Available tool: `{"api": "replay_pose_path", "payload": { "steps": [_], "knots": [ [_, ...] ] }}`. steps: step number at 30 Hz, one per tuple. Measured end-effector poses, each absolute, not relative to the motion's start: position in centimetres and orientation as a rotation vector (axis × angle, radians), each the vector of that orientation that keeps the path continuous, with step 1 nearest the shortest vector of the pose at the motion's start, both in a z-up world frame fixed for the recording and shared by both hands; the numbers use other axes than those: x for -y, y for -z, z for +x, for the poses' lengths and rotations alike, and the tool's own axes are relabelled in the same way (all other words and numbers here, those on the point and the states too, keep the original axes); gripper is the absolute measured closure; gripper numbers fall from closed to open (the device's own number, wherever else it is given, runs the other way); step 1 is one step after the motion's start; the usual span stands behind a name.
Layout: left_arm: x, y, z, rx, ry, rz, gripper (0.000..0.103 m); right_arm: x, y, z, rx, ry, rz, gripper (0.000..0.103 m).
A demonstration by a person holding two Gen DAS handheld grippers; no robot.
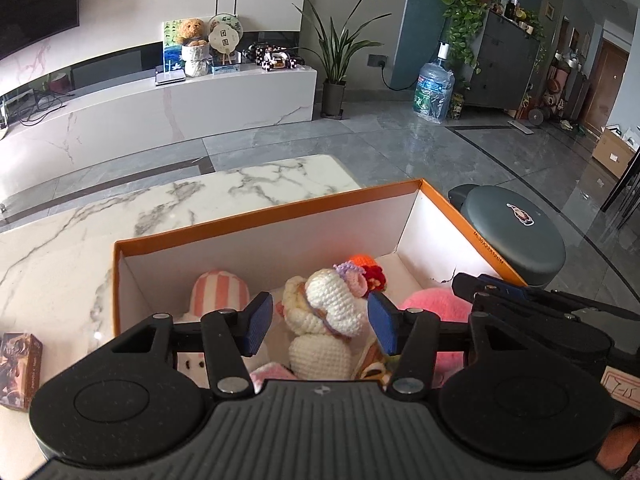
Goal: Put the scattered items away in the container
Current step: 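Open the left tool to release the crocheted fruit into the box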
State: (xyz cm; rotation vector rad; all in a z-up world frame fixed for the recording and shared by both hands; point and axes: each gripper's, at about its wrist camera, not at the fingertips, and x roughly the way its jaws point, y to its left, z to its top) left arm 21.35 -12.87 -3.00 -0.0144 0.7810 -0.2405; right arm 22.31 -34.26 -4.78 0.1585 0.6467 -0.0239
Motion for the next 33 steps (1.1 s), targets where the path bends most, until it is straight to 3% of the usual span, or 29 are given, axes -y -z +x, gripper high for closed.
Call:
{"api": "replay_pose_path", "payload": {
  "steps": [15, 19, 25, 28, 33],
  "knots": [
    [6.3, 0.4, 14.8, -0.697, 0.143, -0.042, 0.041, 28.6, 0.8, 15.4, -0.513, 0.044, 0.069, 0.082],
    [3.7, -0.3, 12.8, -0.669, 0.109, -0.067, 0.041, 25.9, -0.8, 12.6, -0.458, 0.028, 0.035, 0.074],
    [-0.2, -0.8, 10.0, -0.642, 0.038, -0.090, 0.041, 21.7, -2.2, 9.6, -0.423, -0.034, 0.023, 0.073],
    [-2.1, -1.1, 8.6, -0.621, 0.003, -0.106, 0.041, 19.5, -2.6, 8.2, -0.406, -0.055, 0.011, 0.064],
    [-4.9, -1.2, 6.2, -0.572, -0.070, -0.086, 0.041, 15.5, -2.8, 6.4, -0.390, -0.106, -0.034, 0.064]
  ]
}}
